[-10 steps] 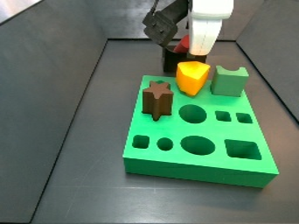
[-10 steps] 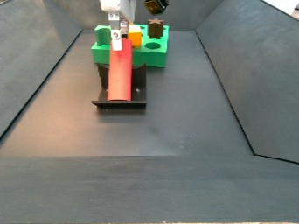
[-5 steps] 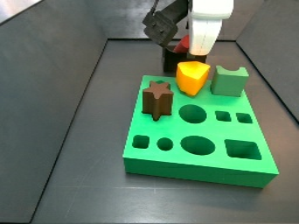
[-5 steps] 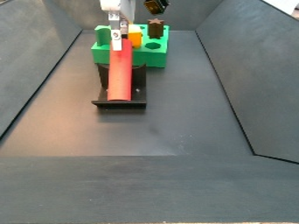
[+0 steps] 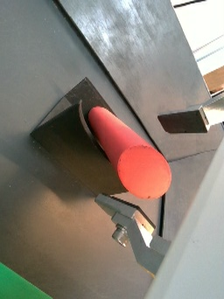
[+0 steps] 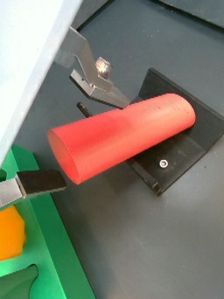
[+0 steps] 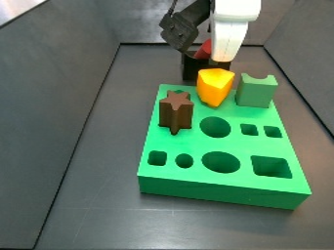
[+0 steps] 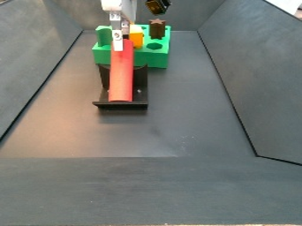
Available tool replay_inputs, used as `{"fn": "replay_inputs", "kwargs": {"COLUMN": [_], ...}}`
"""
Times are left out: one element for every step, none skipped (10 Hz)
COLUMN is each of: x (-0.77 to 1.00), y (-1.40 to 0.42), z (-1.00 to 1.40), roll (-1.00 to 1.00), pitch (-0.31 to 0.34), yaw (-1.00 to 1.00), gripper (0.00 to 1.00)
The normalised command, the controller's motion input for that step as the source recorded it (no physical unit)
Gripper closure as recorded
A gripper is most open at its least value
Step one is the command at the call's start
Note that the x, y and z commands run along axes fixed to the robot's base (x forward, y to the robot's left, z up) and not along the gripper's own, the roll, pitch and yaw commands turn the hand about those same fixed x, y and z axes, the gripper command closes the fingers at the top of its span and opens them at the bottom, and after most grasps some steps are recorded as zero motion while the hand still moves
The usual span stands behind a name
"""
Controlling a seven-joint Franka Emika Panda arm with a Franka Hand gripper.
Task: Pick up the oval object. Move up. Place the oval object on the fixture. Regrasp the oval object. Move to above the board. Insert the oval object.
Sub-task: Regrasp the oval object.
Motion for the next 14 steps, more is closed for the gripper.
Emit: {"fn": "replay_inputs", "kwargs": {"x": [0.09,0.09,0.09,0.09,0.09,0.09,0.09,0.09,0.09,0.09,0.09,0.09,0.09,0.09], "y": [-0.01,-0.01,-0.01,-0.01,-0.01,-0.01,-0.01,-0.01,-0.01,-0.01,-0.01,-0.01,-0.01,-0.01], "z": [0.00,0.00,0.00,0.00,0.00,0.00,0.00,0.00,0.00,0.00,0.00,0.00,0.00,0.00], "roll": [-0.04,-0.04,-0.04,-0.04,-0.04,-0.04,-0.04,-0.04,-0.04,-0.04,-0.04,-0.04,-0.04,-0.04], "pitch": [0.215,0.214,0.214,0.214,0.214,0.214,0.214,0.214,0.214,0.214,0.214,0.214,0.214,0.214], "yaw": [0.06,0.06,0.06,0.06,0.06,0.06,0.06,0.06,0.06,0.06,0.06,0.06,0.06,0.06], "gripper": [0.00,0.00,0.00,0.00,0.00,0.00,0.00,0.00,0.00,0.00,0.00,0.00,0.00,0.00]}}
